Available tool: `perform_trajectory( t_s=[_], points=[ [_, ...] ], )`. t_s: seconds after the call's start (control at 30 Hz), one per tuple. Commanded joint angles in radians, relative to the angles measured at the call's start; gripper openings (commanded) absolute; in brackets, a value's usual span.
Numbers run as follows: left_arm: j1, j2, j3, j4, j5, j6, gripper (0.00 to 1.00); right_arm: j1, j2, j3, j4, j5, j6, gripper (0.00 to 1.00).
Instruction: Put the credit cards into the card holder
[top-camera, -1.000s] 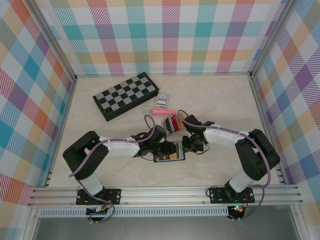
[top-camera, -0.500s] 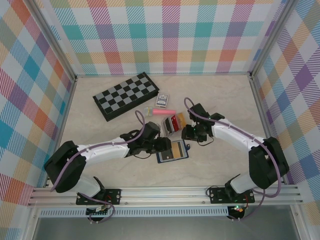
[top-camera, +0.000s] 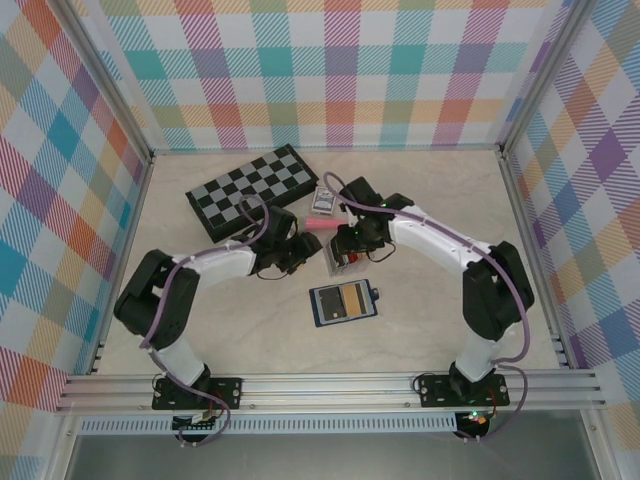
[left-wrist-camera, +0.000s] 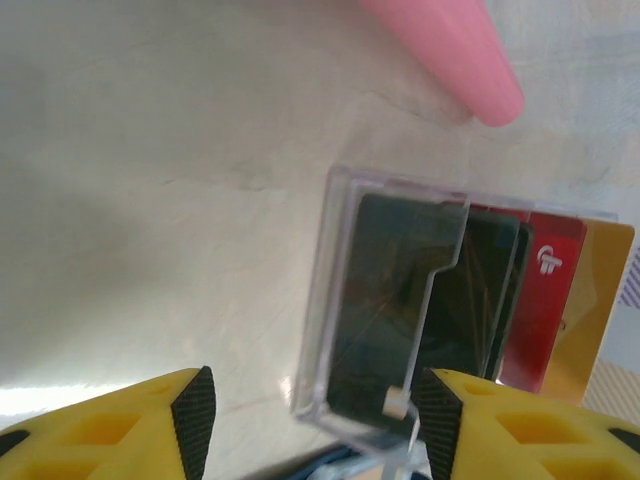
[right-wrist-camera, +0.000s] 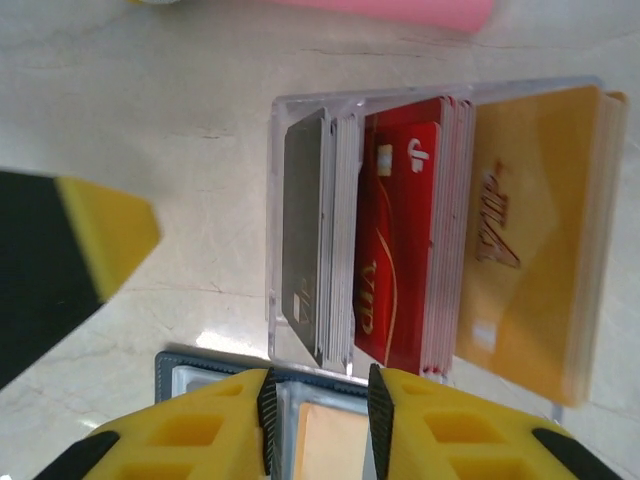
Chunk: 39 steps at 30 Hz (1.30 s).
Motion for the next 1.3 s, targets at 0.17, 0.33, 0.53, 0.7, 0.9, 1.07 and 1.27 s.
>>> perform_trajectory(
  t_s=[0.17, 0.33, 0.53, 0.7, 0.9, 1.07, 1.27],
  points=[
    [0.018, 0.158, 0.123, 0.097, 0.112, -0.050, 0.57, 0.034, 0.095, 0.095, -0.061, 0.124, -0.043, 0.33],
    [0.020, 0.215, 0.172, 0.081, 0.106, -0.040, 0.57, 0.034, 0.093, 0.074, -0.037, 0.119, -0.029, 0.34],
    [0.025, 0.265, 0.224, 0.012, 0.086, 0.000, 0.53, 0.037, 0.094, 0.056, -0.011, 0.099, -0.040, 0.34],
    [0.029, 0.268, 0.230, -0.014, 0.079, 0.019, 0.40, 0.059, 0.111, 0.060, -0.009, 0.143, -0.067, 0.34],
    [0.028, 0.251, 0.222, -0.017, 0.091, 0.028, 0.26, 0.066, 0.135, 0.064, -0.005, 0.150, -0.072, 0.34],
    [0.026, 0.229, 0.194, -0.013, 0.104, 0.040, 0.22, 0.067, 0.149, 0.063, 0.001, 0.172, -0.075, 0.35],
    [0.025, 0.226, 0.213, -0.038, 0.134, 0.093, 0.22, 0.066, 0.142, 0.071, -0.002, 0.180, -0.101, 0.36]
  ],
)
